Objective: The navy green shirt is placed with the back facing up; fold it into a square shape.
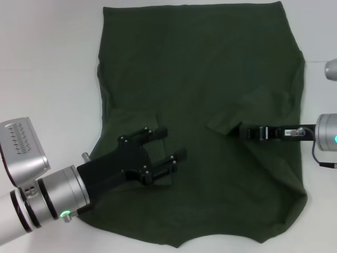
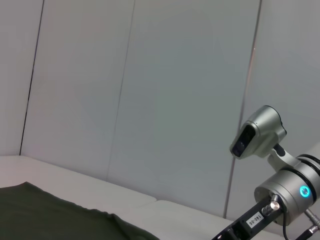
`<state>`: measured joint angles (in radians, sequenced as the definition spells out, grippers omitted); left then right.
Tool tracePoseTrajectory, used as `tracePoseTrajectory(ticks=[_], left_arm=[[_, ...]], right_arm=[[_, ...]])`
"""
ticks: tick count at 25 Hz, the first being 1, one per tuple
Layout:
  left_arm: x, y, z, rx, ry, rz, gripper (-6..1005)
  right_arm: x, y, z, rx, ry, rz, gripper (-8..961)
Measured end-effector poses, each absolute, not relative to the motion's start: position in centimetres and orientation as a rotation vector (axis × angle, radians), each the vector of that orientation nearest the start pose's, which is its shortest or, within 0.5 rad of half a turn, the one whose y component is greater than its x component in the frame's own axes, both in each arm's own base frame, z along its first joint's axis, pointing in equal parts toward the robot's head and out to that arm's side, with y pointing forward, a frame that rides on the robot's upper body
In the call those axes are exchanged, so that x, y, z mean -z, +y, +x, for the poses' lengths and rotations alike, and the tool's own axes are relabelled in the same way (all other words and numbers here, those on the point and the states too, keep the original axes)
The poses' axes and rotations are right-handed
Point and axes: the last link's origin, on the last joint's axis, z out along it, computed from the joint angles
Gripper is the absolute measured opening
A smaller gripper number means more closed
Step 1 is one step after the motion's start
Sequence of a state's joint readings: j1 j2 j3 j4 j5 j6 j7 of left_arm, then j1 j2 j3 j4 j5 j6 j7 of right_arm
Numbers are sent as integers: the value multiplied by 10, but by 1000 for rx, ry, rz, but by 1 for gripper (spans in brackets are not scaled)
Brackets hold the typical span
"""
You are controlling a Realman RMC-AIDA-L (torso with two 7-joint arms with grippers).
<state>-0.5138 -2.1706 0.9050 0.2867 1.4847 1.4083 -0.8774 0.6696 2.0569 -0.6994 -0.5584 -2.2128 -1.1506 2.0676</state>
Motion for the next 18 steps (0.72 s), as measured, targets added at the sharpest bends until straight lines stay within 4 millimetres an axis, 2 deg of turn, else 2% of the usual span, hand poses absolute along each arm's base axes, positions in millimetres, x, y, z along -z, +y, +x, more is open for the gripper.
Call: tracePoseTrajectory(ticks=[5,11,18], left_arm=[[80,305,-238,1043,-481,-2496,690],[79,305,-238,1050,-478,-2493,689],[79,306,-238,1052,-479,-2489,689]], right_arm=[[18,385,278,-415,1454,-2324,9],[8,378,284,-434,1469,-2342,14],[-12,369,285,-554,1409,-2348,298]])
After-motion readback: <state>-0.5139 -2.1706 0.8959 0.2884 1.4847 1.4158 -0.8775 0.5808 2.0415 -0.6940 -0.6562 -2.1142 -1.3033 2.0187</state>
